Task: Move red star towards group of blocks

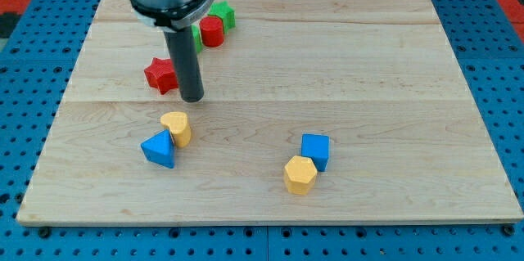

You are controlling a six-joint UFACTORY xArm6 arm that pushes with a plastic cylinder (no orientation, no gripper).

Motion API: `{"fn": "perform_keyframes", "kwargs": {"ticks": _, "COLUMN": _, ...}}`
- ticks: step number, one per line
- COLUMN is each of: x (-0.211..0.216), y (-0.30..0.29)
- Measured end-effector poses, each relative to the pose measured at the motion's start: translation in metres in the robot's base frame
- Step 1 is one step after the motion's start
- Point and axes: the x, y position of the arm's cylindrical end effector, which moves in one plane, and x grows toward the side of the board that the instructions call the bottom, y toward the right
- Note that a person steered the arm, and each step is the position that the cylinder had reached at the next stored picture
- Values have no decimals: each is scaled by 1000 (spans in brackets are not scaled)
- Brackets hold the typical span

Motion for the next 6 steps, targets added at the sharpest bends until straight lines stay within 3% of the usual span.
{"fn": "perform_keyframes", "kwargs": {"ticks": 2, "x": -19, "y": -77}}
{"fn": "perform_keyframes", "kwargs": {"ticks": 4, "x": -68, "y": -19}}
{"fn": "perform_keyframes", "kwargs": {"ticks": 5, "x": -69, "y": -11}}
{"fn": "perform_keyframes", "kwargs": {"ticks": 6, "x": -36, "y": -18}}
